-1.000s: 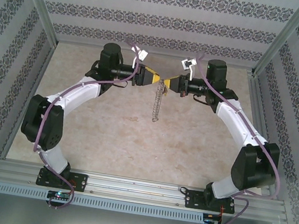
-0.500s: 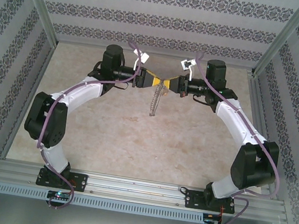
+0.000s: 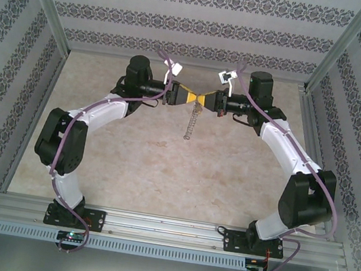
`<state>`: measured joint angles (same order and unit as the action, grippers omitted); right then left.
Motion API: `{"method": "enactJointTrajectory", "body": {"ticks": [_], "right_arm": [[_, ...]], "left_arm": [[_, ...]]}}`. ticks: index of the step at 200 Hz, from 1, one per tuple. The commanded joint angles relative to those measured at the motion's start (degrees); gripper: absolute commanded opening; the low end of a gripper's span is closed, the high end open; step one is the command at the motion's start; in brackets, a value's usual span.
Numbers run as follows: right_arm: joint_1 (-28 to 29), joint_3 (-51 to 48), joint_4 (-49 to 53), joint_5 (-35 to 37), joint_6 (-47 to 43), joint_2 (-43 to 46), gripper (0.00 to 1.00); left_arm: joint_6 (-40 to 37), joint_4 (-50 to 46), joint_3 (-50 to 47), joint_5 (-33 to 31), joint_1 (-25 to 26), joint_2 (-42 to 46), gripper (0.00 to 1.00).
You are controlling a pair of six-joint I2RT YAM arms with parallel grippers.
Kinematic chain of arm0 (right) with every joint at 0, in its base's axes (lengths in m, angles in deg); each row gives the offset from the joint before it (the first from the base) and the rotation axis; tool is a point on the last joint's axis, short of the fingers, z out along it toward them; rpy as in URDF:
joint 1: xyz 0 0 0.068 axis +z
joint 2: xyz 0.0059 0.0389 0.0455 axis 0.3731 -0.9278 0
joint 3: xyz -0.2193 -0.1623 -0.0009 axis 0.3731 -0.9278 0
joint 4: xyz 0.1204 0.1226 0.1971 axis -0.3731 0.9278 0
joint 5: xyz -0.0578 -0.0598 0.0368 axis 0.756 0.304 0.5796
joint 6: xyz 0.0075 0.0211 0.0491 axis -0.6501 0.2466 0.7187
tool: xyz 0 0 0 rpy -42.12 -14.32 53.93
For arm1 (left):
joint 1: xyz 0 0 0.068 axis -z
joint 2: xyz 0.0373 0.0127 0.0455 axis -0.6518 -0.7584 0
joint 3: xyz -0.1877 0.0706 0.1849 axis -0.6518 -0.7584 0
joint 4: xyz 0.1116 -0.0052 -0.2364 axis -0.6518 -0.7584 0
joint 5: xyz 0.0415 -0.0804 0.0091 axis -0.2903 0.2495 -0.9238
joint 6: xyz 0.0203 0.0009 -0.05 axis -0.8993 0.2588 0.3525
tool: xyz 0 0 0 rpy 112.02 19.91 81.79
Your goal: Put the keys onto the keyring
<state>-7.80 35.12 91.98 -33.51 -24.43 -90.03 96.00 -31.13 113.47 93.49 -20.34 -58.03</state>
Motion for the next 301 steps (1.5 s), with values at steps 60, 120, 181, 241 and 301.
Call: {"method": "enactJointTrajectory", "body": {"ticks": [60, 120, 181, 241, 301], "right_arm": [[-0.5, 0.9, -3.7, -0.9, 1.1, 0.1, 0.0], [-0.9, 0.4, -4.6, -0.9, 1.9, 0.1, 0.0], [-1.0, 0.3, -4.6, -1.2, 1.8, -0.1, 0.0], [-2.4, -1.9, -8.0, 0.4, 5.6, 2.5, 0.28], [-5.8, -18.7, -21.3, 17.1, 15.3, 15.4, 0.46]], "left_arm": [[1.6, 5.6, -2.0, 2.7, 1.5, -0.5, 0.3], [4.5, 10.3, -2.7, 3.1, 1.7, -0.6, 0.3], [6.2, 12.5, -2.2, 2.8, 1.9, -1.5, 0.21], [7.7, 15.4, -3.5, -1.5, 2.1, -0.9, 0.0], [7.5, 16.5, -7.4, -9.0, 2.9, 3.3, 0.0]]}}
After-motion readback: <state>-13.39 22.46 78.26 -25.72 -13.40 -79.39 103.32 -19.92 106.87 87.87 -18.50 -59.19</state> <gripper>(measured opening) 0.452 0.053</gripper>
